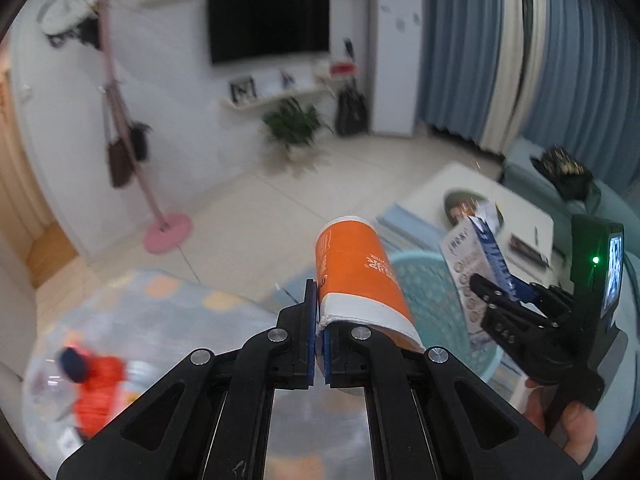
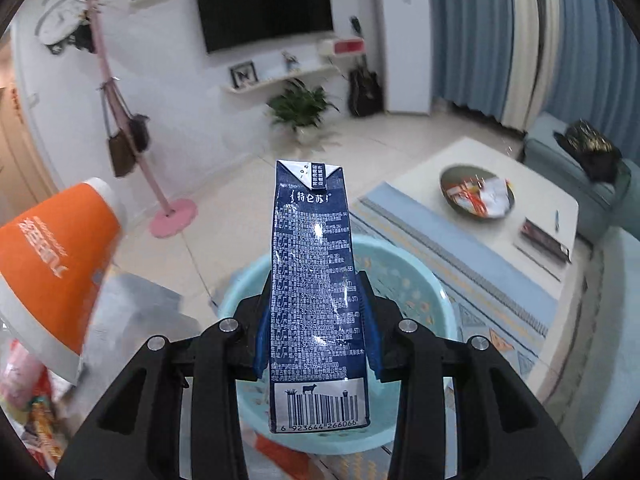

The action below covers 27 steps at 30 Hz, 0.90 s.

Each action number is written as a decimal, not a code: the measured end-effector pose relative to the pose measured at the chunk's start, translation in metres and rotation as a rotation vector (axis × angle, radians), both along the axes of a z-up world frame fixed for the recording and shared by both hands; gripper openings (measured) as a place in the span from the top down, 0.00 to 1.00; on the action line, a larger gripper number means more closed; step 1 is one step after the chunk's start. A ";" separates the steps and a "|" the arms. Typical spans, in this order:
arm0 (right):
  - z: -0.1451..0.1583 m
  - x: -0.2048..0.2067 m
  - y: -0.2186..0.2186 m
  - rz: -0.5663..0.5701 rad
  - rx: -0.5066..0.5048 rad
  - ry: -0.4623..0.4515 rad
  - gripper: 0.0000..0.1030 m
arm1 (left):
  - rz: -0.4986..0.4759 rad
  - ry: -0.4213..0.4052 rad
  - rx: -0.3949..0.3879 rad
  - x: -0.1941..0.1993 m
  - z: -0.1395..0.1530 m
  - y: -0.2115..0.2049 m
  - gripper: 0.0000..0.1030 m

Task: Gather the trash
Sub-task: 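Carry both items over the blue basket and open both tools to drop them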

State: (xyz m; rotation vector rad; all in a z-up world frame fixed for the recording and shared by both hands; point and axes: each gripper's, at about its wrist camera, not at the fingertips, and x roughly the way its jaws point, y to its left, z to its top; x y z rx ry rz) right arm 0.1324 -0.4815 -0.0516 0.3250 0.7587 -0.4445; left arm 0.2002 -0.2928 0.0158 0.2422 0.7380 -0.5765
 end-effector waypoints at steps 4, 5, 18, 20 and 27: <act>-0.031 0.006 -0.012 -0.030 0.021 0.079 0.66 | -0.034 0.116 0.032 0.017 -0.040 -0.027 0.99; -0.038 0.007 -0.015 -0.035 0.025 0.094 0.66 | -0.039 0.128 0.042 0.019 -0.047 -0.031 0.99; -0.035 -0.007 -0.011 -0.017 0.020 0.076 0.49 | -0.060 0.082 0.005 -0.012 -0.037 -0.021 0.47; -0.027 -0.010 -0.001 -0.002 0.011 0.063 0.49 | -0.049 0.065 -0.011 -0.018 -0.030 -0.012 0.46; 0.014 -0.026 0.049 0.078 -0.062 -0.008 0.49 | 0.013 -0.021 -0.079 -0.044 0.003 0.026 0.42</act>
